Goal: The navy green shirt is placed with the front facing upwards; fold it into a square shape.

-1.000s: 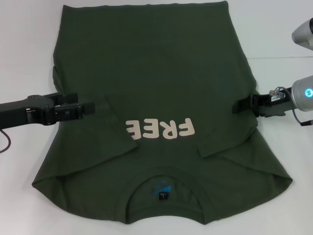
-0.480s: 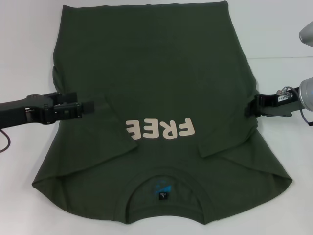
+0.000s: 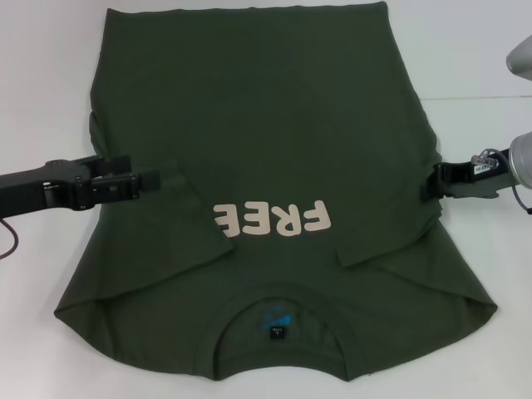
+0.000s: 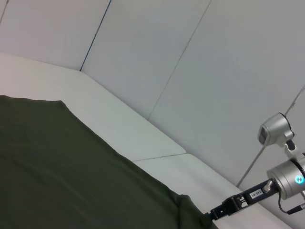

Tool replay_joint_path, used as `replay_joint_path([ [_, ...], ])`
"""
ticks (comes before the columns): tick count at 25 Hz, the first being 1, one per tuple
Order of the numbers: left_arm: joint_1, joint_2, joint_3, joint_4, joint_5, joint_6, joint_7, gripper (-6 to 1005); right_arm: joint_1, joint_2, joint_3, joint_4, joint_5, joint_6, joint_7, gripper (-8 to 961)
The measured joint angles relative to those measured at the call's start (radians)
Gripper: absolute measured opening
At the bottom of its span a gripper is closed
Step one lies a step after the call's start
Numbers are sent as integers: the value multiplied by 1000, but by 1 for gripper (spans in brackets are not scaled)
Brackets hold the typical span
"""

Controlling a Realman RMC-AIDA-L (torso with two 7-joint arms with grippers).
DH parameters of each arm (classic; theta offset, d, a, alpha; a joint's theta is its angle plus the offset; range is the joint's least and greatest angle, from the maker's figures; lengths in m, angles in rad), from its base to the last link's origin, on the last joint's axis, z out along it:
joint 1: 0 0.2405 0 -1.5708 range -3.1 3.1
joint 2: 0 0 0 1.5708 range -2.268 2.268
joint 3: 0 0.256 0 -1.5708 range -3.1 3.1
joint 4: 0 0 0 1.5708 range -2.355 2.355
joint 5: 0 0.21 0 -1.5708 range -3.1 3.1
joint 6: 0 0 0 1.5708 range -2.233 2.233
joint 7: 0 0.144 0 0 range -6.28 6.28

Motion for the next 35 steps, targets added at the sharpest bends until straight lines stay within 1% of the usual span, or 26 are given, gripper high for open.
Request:
replay_joint_path([
  [3,0,0,0,0,0,0,0,938,6,1,-30,0,0,-1,0,125],
  [8,0,1,-2,0,0,3,0,938,11,4,-53,0,0,-3,0,62],
  [11,-1,1,-2,0,0,3,0,937,12,3,-49,-1,4,-9,0,48],
  [16,-1,2,-2,0,0,4,-6,938,0,0,-38,-47,7,-40,3,34],
  [21,-5,2,-2,0,0,5,-11,937,-5,-15,-6,-58,8,-61,-1,35],
  [24,-8,1,-2,0,0,5,-12,938,-9,-19,5,-62,9,-63,-2,34],
  [28,-10,1,-1,0,-5,5,-12,938,-4,-16,29,-62,17,-59,-12,35],
  [35,-10,-2,2,0,-15,16,-12,937,5,-5,32,-52,85,-29,-14,38],
])
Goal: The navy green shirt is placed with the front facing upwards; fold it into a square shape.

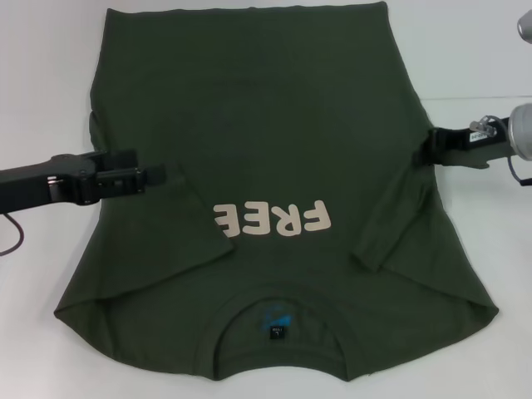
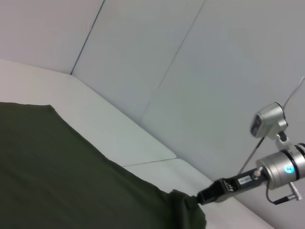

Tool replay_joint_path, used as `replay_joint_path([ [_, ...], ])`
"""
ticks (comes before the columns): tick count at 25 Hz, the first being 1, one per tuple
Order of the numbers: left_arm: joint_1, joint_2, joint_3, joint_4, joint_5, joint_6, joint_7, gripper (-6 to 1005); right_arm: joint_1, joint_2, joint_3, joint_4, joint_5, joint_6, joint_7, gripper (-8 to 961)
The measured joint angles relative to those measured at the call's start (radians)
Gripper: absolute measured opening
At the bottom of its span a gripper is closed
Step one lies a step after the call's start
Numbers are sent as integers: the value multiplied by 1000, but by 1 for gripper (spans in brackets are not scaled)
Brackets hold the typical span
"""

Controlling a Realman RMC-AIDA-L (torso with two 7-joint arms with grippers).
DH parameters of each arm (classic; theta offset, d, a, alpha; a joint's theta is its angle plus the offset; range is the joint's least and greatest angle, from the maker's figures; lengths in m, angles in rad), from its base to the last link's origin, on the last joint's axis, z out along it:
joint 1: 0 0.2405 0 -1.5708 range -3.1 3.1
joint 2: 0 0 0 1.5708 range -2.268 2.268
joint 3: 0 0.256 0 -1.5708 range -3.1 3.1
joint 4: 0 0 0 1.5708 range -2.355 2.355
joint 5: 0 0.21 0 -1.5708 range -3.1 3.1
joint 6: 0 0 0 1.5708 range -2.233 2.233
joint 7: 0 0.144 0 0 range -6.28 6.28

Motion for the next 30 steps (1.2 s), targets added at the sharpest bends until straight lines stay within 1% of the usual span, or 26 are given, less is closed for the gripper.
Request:
replay_joint_path([
  [3,3,-3,1,-2,0,5,0,937,-5,14,0,1,26,24,7,39],
  [7,9,-16,-2,-7,-1,17,0,938,-17,27,1,14,54,57,9,40],
  [12,17,-40,-2,-12,-2,28,-1,938,-22,31,4,52,84,85,2,61],
  [14,20,-46,1,-12,-2,28,-3,937,-25,32,6,66,111,94,-9,74],
  [16,23,-50,1,-12,-2,29,-8,937,-34,37,13,80,166,104,-45,155],
  [19,30,-52,-5,-16,-4,28,-11,937,-55,42,35,101,293,108,-130,277],
  [24,43,-52,-6,-24,-29,21,-6,938,-129,54,96,117,558,95,-304,386],
  [26,46,-52,-6,-25,-35,21,-5,937,-158,58,101,118,636,85,-359,429],
  [28,46,-52,-5,-25,-37,25,-5,937,-176,55,96,114,661,74,-393,473],
  [30,45,-51,-3,-25,-37,32,-7,937,-190,43,91,108,646,50,-404,516],
])
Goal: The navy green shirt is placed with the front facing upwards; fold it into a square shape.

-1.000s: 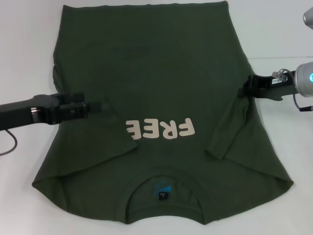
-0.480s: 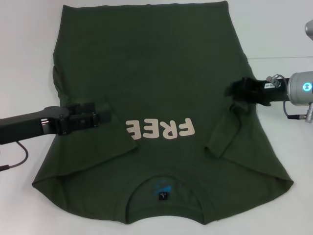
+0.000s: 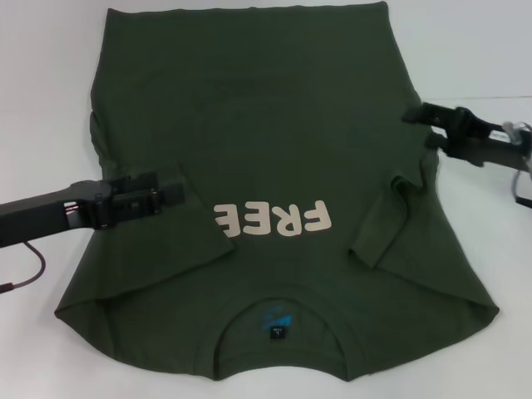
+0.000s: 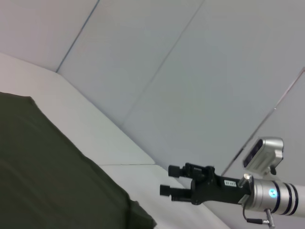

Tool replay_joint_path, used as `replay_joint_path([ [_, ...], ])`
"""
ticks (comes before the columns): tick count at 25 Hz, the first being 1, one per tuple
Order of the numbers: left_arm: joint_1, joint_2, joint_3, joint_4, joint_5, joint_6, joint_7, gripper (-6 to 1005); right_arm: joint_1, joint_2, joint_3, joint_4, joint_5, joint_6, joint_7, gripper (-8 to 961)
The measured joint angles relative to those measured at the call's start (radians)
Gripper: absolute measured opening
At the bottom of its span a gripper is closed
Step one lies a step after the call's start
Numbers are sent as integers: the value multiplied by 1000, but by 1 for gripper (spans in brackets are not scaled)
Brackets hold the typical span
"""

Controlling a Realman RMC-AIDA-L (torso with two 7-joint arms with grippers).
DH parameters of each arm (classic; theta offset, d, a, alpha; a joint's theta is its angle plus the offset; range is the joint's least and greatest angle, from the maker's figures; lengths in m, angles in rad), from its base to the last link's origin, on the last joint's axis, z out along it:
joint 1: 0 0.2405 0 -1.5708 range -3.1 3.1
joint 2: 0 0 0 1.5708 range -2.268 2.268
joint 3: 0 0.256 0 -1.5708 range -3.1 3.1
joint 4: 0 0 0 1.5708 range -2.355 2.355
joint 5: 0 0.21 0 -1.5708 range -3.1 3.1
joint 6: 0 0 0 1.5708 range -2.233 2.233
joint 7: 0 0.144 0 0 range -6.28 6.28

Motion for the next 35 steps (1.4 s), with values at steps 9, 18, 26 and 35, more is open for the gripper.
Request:
replay_joint_path([
  [9,4,4,-3,0,-2,73,-45,938,-136,-77,27,-10,-23,-212,-2,911],
  [18,-2,2,-4,0,-2,69,-59,937,-130,-41,10,35,-58,-178,20,904],
  [26,-6,0,-4,0,-3,63,-53,938,-60,8,-52,37,-83,-49,9,905],
  [35,-15,2,-3,0,-14,61,-55,937,-16,33,-63,38,-85,12,-3,904],
])
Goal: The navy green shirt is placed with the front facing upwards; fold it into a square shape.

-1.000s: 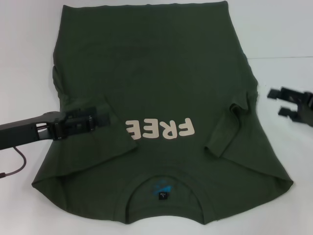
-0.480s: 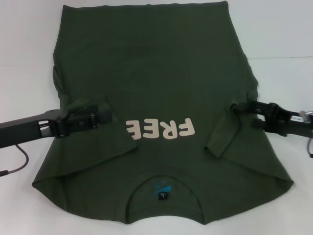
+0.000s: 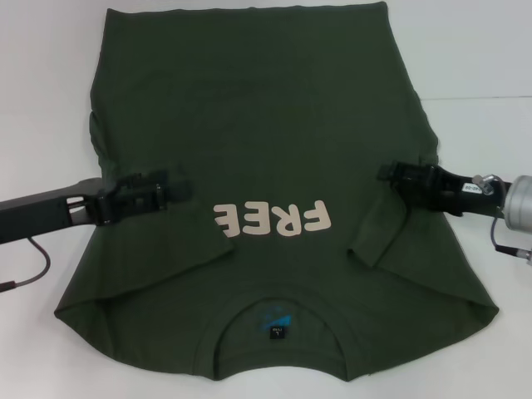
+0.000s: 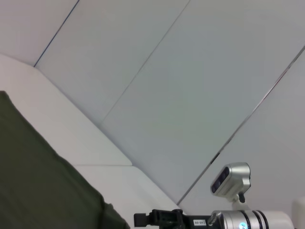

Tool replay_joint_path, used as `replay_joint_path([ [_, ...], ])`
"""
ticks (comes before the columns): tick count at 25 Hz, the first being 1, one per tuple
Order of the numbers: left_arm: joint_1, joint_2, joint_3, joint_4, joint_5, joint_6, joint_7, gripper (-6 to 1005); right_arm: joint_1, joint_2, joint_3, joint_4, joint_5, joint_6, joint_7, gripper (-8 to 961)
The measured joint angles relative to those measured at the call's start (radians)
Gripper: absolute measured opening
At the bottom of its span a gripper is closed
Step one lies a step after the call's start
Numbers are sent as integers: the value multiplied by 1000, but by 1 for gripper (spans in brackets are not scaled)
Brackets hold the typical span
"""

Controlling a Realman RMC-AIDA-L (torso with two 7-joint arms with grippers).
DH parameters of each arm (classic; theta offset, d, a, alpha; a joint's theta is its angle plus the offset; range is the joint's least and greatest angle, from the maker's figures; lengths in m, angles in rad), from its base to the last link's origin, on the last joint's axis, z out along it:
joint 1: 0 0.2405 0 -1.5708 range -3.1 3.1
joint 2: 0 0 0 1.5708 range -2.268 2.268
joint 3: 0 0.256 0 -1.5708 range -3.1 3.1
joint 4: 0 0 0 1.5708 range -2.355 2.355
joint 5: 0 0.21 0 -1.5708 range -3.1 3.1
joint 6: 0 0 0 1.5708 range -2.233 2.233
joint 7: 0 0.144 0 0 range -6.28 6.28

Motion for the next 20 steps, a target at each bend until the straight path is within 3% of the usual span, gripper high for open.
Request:
replay_joint_path([
  [11,-4,-2,0,0,-12,-10,5,937,65,56,11,0,49,59,-40,902],
  [20,1,-4,-1,-20,-18,-11,5,938,65,64,12,0,283,40,-160,901],
])
